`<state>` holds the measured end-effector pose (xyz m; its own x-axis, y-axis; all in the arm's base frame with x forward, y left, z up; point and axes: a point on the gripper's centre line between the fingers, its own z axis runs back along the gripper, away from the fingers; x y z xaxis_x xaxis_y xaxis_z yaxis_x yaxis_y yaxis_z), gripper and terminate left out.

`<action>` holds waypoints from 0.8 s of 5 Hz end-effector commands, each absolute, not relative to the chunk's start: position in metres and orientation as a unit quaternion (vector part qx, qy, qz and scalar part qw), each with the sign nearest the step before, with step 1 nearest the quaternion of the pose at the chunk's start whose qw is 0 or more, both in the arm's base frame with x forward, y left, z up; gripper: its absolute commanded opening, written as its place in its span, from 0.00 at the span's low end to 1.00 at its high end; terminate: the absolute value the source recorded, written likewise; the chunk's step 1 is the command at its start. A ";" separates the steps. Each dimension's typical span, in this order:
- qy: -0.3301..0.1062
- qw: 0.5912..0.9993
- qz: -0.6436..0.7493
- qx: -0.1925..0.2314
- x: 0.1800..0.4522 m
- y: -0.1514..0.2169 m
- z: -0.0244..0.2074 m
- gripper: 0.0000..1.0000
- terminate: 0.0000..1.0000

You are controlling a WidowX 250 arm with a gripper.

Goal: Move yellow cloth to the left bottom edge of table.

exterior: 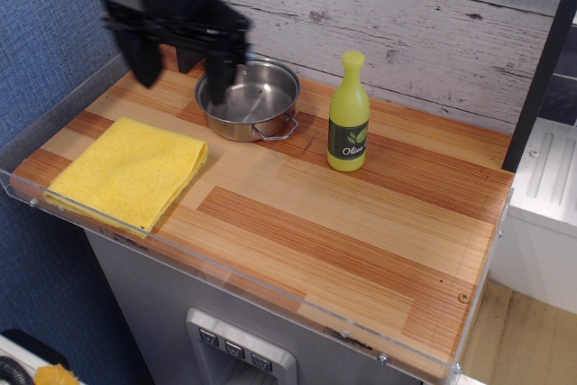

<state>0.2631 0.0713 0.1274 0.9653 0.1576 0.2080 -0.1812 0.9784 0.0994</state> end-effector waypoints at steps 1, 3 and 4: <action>-0.131 0.990 0.053 0.028 0.270 0.032 0.153 1.00 0.00; -0.122 0.991 0.044 0.020 0.274 0.016 0.159 1.00 0.00; -0.122 0.991 0.044 0.020 0.274 0.016 0.159 1.00 1.00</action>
